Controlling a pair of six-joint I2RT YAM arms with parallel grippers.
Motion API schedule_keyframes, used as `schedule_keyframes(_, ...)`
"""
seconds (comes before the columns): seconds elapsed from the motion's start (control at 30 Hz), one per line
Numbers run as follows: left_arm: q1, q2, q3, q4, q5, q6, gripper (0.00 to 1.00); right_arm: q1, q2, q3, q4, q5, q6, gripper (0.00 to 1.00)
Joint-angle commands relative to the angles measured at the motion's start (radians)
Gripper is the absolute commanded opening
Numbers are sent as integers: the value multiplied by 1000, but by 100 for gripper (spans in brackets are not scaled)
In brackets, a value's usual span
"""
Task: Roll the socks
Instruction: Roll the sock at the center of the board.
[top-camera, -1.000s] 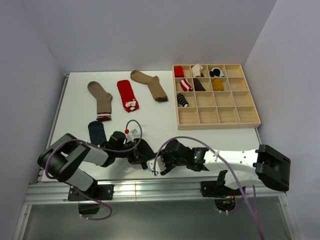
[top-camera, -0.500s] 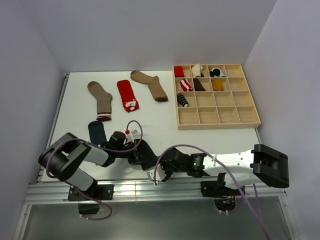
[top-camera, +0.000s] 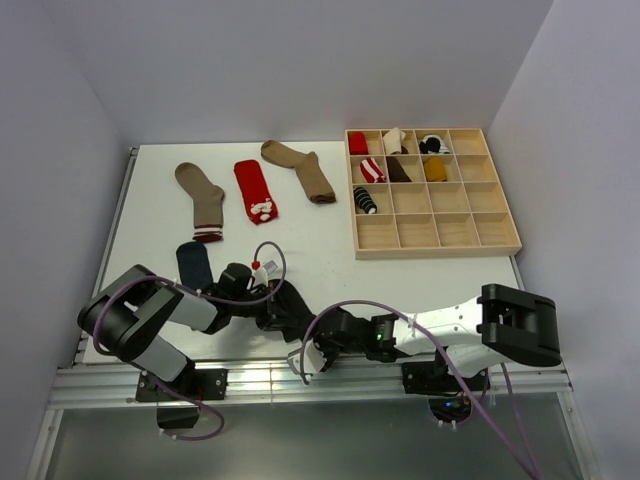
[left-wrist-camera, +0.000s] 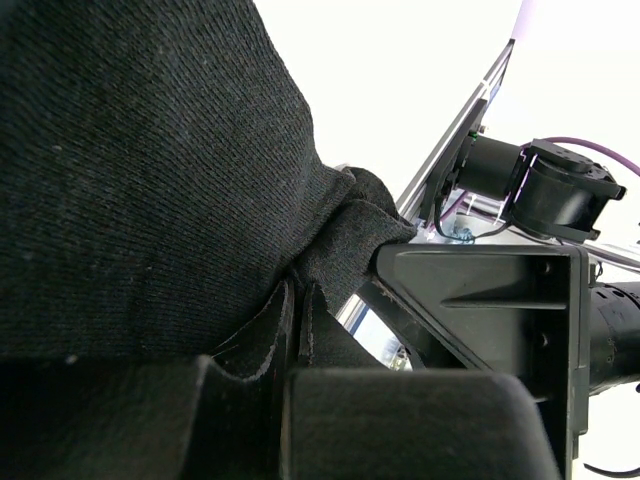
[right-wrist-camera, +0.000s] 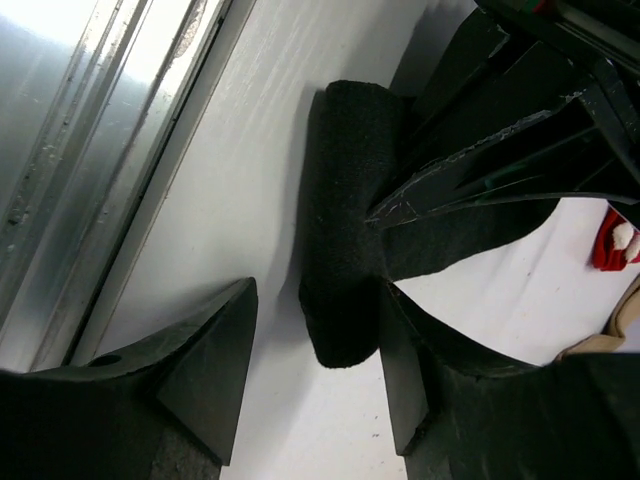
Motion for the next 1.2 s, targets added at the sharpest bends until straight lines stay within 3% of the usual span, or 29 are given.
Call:
schedule_keyframes(0.0, 0, 9, -1, -74, -2, 56, 0, 9, 27, 4, 65, 27, -29, 57)
schedule_keyframes(0.23, -1, -13, -1, -83, 12, 55, 0, 9, 92, 15, 105, 61, -44, 44)
schedule_keyframes(0.27, -1, -20, -3, -83, 14, 52, 0, 8, 99, 18, 105, 64, -46, 35)
schedule_keyframes(0.43, -1, -74, 22, -123, -11, 58, 3, 9, 127, 27, 76, 79, -53, 15)
schedule_keyframes(0.57, 2, -181, 74, -228, -62, 73, 17, 8, 90, 27, 16, 67, -43, 13)
schedule_keyframes(0.67, 8, -224, 130, -305, -98, 102, 20, 8, 89, 38, -30, 78, -32, 12)
schedule_keyframes(1.17, 40, -260, 226, -627, -295, 171, 14, 5, 40, 23, -119, 105, 6, 11)
